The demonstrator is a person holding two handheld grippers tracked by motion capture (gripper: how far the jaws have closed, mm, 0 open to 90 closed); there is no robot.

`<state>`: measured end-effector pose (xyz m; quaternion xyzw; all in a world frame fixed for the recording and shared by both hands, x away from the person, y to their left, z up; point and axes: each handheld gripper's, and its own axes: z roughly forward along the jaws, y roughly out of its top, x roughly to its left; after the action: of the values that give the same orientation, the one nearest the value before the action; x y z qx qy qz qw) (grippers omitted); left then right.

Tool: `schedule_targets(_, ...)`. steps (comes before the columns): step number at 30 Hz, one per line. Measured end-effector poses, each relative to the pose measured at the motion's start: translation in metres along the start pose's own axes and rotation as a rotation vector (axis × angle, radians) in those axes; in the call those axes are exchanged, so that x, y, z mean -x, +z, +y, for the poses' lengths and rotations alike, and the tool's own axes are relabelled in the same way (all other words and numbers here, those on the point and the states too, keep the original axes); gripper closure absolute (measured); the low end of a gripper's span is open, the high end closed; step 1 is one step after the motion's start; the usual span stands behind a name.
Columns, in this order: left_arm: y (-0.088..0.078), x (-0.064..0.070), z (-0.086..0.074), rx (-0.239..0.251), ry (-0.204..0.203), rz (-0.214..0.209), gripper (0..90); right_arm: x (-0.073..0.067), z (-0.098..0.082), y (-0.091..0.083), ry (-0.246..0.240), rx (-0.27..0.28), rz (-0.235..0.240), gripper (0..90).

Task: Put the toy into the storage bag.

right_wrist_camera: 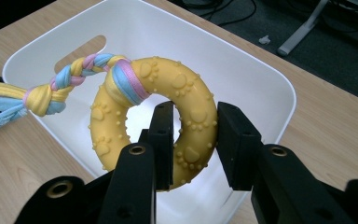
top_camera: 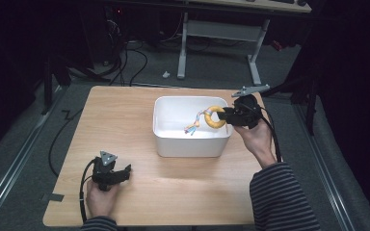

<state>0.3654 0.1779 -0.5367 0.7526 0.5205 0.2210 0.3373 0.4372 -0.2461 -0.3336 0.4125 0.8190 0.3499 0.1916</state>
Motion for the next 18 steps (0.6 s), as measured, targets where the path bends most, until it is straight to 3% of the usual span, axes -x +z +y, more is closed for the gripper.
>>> schedule_targets(18,0.0,0.0,0.0,0.002,-0.003,-0.003,22.9,-0.004,0.016,0.047,0.028,-0.11,-0.038,69.0)
